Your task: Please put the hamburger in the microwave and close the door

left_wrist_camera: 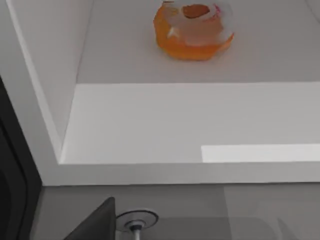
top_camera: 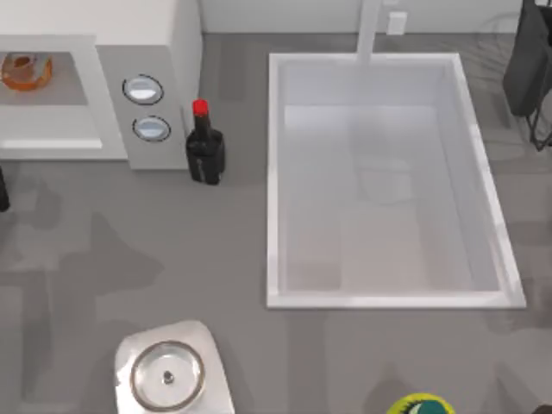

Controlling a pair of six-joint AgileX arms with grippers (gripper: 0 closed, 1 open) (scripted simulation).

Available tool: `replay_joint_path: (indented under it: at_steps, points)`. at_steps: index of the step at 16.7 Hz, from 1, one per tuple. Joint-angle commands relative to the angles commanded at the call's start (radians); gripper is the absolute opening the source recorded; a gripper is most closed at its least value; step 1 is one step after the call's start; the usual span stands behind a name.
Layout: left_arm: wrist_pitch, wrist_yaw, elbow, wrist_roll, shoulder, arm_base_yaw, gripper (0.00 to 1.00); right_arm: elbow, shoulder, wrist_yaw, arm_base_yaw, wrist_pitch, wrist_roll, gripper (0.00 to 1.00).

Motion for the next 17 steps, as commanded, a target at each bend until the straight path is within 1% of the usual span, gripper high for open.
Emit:
replay_joint_path:
  at_steps: [3, 6, 13, 17]
  points:
    - [-0.163, -0.001, 0.035, -0.001, -0.109, 0.000, 1.00, 0.000, 0.000, 0.000, 0.000, 0.000, 0.000, 1.00]
    - [-0.250, -0.002, 0.070, -0.001, -0.187, 0.000, 1.00, 0.000, 0.000, 0.000, 0.000, 0.000, 0.000, 1.00]
    - [-0.258, -0.004, 0.069, -0.002, -0.203, -0.002, 1.00, 0.000, 0.000, 0.000, 0.000, 0.000, 0.000, 1.00]
    - [-0.294, -0.034, 0.017, -0.015, -0.337, -0.029, 1.00, 0.000, 0.000, 0.000, 0.000, 0.000, 0.000, 1.00]
